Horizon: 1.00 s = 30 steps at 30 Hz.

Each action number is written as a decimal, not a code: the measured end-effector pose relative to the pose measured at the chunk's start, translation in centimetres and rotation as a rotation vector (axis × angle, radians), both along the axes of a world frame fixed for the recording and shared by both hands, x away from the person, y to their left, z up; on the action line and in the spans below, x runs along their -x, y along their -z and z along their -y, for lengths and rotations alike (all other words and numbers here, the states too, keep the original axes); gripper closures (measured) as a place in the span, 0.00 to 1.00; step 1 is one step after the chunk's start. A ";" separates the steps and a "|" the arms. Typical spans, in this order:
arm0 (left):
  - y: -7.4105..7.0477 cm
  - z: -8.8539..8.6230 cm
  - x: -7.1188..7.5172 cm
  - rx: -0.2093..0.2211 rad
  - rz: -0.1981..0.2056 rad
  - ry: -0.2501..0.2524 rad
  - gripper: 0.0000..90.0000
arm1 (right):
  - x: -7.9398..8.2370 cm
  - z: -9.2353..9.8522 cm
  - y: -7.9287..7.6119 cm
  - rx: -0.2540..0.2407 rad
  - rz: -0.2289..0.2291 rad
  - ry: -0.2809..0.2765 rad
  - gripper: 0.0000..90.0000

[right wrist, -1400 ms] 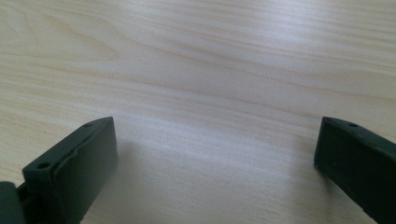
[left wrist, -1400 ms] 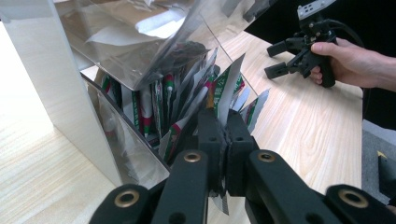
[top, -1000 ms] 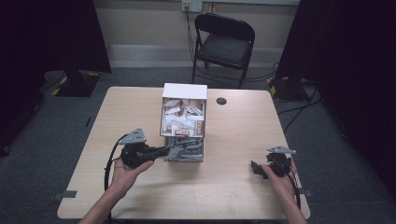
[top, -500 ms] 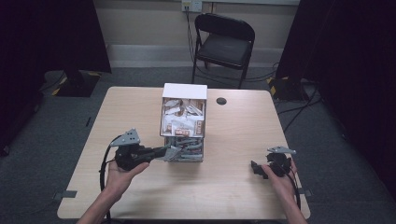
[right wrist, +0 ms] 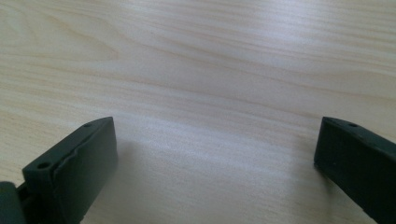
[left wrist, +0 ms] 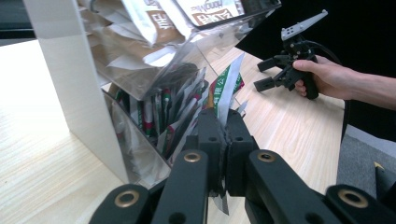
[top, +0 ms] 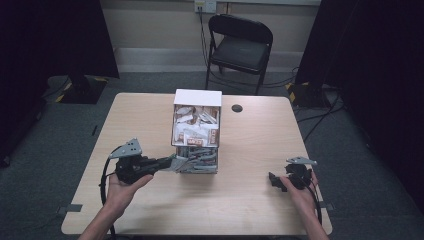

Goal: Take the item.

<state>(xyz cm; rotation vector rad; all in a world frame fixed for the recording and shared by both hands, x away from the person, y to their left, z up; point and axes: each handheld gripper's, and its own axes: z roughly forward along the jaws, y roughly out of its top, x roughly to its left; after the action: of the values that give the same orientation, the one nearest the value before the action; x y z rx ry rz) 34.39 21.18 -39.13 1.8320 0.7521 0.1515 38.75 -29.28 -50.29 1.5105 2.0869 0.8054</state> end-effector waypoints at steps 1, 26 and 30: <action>0.0 -0.1 0.0 -0.004 0.000 -0.002 0.98 | 0.0 0.0 0.0 0.000 0.000 0.000 0.00; -0.6 -3.4 -0.1 0.011 0.002 -0.063 0.98 | 0.0 0.0 0.0 0.000 0.000 0.000 0.00; -0.6 -4.0 -0.2 0.009 0.000 -0.080 0.98 | 0.0 0.0 0.0 0.000 0.000 0.000 0.00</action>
<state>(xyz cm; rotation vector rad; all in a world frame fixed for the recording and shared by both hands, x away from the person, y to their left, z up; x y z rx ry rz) 34.60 25.16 -38.53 1.7944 0.8251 0.2002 38.75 -29.28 -50.29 1.5106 2.0870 0.8052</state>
